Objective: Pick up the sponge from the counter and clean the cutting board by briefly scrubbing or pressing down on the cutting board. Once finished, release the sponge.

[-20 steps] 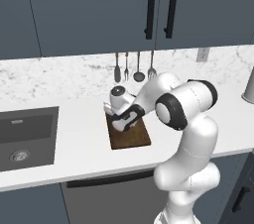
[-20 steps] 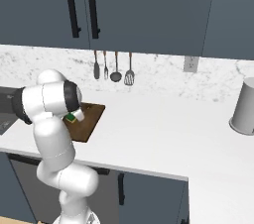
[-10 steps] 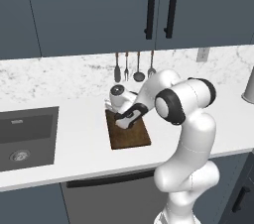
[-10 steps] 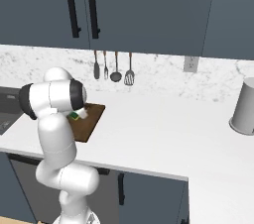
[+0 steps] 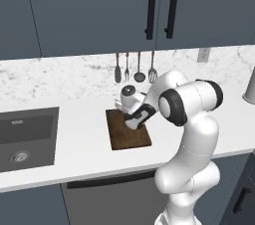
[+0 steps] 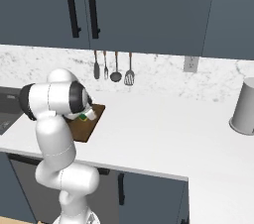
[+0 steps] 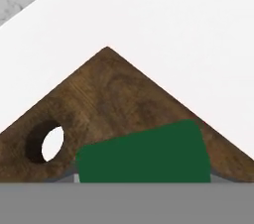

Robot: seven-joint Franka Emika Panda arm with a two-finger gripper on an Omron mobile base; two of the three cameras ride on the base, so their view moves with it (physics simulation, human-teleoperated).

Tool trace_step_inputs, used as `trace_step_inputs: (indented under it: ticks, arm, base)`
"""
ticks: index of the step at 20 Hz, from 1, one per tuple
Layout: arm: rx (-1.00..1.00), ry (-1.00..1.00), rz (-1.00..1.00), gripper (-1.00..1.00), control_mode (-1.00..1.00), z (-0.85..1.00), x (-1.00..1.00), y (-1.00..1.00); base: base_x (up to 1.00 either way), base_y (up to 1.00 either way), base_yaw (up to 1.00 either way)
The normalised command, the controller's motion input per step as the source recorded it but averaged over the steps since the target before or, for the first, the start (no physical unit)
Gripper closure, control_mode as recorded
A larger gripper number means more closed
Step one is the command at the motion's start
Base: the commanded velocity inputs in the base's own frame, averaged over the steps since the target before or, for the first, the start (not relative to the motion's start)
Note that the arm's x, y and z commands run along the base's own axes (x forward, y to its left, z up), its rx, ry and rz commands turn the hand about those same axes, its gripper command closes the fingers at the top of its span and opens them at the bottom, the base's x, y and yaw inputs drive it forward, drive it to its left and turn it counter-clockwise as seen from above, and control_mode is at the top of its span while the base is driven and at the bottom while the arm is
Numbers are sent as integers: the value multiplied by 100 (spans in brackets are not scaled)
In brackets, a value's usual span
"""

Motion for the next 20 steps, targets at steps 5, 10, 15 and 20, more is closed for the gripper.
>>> trace_step_inputs:
  ticks: [5,10,15,20]
  arm:
    - [0,0,0,100,-100,0,0,-18]
    - [0,0,-1,100,-100,0,0,14]
    - [0,0,-3,100,-100,0,0,58]
    - [0,0,-3,100,-100,0,0,62]
  base:
    - [0,0,0]
    - [0,0,0]
    - [0,0,0]
    - [0,0,0]
